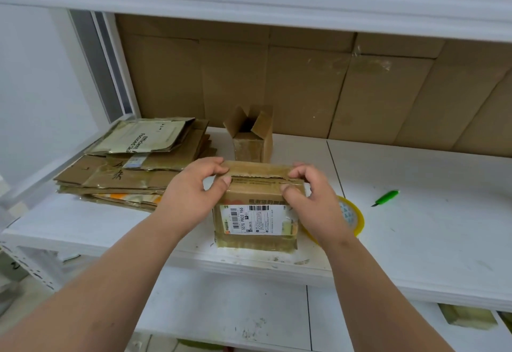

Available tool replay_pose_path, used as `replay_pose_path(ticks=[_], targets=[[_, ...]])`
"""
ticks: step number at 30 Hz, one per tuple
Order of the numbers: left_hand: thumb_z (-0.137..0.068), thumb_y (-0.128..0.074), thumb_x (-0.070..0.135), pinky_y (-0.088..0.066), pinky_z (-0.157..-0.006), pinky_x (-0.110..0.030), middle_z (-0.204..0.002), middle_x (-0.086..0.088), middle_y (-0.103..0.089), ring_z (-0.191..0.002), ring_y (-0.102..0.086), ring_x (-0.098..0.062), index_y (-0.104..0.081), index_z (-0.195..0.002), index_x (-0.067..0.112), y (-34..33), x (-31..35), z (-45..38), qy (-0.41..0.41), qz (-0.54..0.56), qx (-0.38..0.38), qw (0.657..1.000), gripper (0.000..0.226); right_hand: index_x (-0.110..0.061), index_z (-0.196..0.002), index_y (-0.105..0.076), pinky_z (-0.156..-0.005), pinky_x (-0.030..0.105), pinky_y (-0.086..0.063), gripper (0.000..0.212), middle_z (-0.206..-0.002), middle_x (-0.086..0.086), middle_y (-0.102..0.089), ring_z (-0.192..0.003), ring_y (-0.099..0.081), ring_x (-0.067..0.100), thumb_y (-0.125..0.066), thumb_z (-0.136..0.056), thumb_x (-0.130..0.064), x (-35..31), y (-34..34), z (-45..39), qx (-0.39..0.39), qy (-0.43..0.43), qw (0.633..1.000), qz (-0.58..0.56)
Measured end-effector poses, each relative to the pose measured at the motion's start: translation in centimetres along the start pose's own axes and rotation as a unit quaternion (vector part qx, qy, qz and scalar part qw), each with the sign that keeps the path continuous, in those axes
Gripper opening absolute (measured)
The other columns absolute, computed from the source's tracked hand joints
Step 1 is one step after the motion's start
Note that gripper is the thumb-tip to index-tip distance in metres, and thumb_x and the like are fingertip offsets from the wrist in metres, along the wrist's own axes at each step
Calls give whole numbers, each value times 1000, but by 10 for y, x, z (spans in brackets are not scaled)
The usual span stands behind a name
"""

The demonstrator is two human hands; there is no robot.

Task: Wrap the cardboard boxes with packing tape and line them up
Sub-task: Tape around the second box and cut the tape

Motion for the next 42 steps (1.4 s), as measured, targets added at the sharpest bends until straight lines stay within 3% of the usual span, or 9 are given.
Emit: replay_pose_path(ticks=[4,8,12,23,27,33,37,40,42], targets=[[-96,-59,30,-37,-91,-22,-131,19,-53,-114,-47,0,-68,-108,27,-1,1,-2,-33,-40,-4,999,16,-38,-117,-58,-114,43,-36,25,-137,-24,-40,-135,-34,4,-54,-97,-25,2,-5,4,-2,34,997,69],[-97,-54,33,-45,-100,-37,-139,13,-53,-124,-50,-13,-66,-115,23,-4,1,-6,-53,-104,-31,993,23,-39,-120,-60,-114,51,-35,33,-147,-20,-37,-138,-32,5,-43,-92,-44,8,-6,4,10,35,994,100],[-97,-51,34,-43,-102,-37,-142,15,-46,-127,-45,-10,-60,-121,26,-7,-1,-5,-45,-88,-48,994,27,-38,-124,-61,-112,52,-35,52,-151,-20,-36,-139,-31,3,-32,-85,-56,11,-6,4,23,46,990,129],[-103,-45,25,-31,-99,-10,-139,17,-44,-124,-40,5,-61,-127,20,-10,-4,1,-84,-28,-31,996,30,-34,-114,-63,-113,49,-36,46,-148,-17,-41,-136,-35,2,-34,-83,-52,11,-6,3,44,42,993,102],[-96,-38,39,-32,-104,-19,-138,11,-54,-127,-47,-5,-66,-128,18,-7,-1,6,-89,-44,-1,995,47,-35,-122,-60,-114,51,-33,51,-151,-16,-39,-138,-33,2,-30,-86,-56,12,-7,5,50,48,991,118],[-96,-39,36,-35,-99,-26,-127,4,-63,-119,-49,-14,-71,-122,16,-3,7,0,-126,-124,-14,984,46,-36,-124,-62,-118,48,-28,44,-154,-15,-37,-140,-29,1,-33,-94,-46,10,-4,2,34,54,988,140],[-95,-37,34,-36,-96,-26,-125,6,-59,-114,-48,-14,-70,-120,13,-4,12,0,-126,-140,-21,982,47,-41,-148,-38,-120,36,-19,57,-161,-16,-23,-147,-18,1,-26,-95,-59,14,1,10,44,73,988,127],[-96,-39,33,-42,-98,-33,-127,7,-56,-113,-48,-16,-70,-121,14,-5,14,2,-108,-145,-22,983,44,-24,-144,-46,-113,37,-32,56,-149,-2,-42,-139,-38,16,-34,-95,-49,38,38,22,172,5,978,114],[-101,-45,27,-43,-100,-37,-127,9,-55,-113,-47,-16,-69,-123,15,-5,15,1,-96,-150,-24,984,35,-19,-134,-55,-106,42,-36,47,-137,4,-53,-126,-49,26,-47,-92,-39,58,54,22,170,-81,955,229]])
Point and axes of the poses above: each hand's wrist, its own z-axis away from the middle knuckle, its own y-axis out of the back of the hand, x = y × z, the point moved 8 cm from there along -z, towards the middle knuckle
